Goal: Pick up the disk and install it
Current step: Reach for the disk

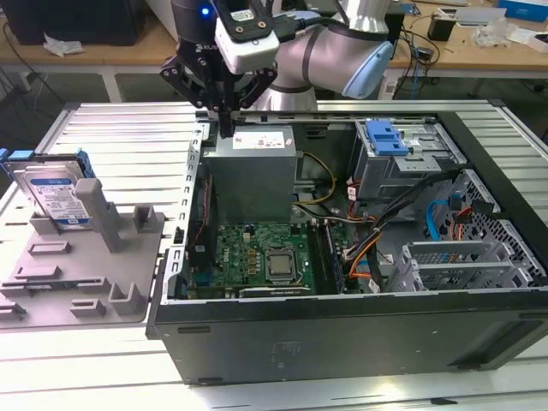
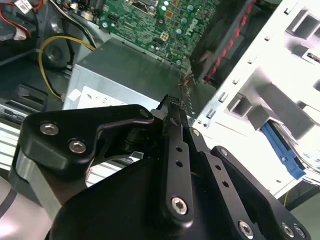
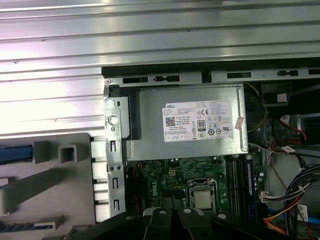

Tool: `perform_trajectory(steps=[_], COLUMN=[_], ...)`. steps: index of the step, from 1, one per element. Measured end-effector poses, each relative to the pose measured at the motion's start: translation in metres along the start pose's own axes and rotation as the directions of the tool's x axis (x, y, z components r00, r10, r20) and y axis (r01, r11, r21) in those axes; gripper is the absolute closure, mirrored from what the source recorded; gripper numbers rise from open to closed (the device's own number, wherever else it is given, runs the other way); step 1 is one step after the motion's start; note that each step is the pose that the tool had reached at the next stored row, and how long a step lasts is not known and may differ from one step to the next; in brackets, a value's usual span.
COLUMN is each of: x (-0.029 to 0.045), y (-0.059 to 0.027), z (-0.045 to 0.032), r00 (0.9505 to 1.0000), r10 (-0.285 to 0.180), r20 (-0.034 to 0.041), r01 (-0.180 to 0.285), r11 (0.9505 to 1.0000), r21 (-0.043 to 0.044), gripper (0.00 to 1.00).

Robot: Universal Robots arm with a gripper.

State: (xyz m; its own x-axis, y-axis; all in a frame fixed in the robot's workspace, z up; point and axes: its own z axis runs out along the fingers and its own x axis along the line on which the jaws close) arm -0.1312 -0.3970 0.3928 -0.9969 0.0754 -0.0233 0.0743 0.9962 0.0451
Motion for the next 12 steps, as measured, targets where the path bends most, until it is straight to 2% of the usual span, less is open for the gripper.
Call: perform_trajectory(steps=[2,8,11,12], x=[0.0117,0.0355,0.0493,0.0562], y=[0.0017,0.0059,0.0089,0.0105], z=[0.0000,-0.0001,0.0000,0.0001], r00=[1.0000,1.0000,1.0000,1.0000], r10=[0.000,0.000,0.000,0.001], r20=[0.0000,0.0000,0.0000,0.0000], r01=[0.000,0.000,0.000,-0.001], r11=[1.0000,1.0000,1.0000,1.0000], r21=[0.0000,0.0001,0.0001,0.0000], gripper=[0.89,0.89,0.89,0.89])
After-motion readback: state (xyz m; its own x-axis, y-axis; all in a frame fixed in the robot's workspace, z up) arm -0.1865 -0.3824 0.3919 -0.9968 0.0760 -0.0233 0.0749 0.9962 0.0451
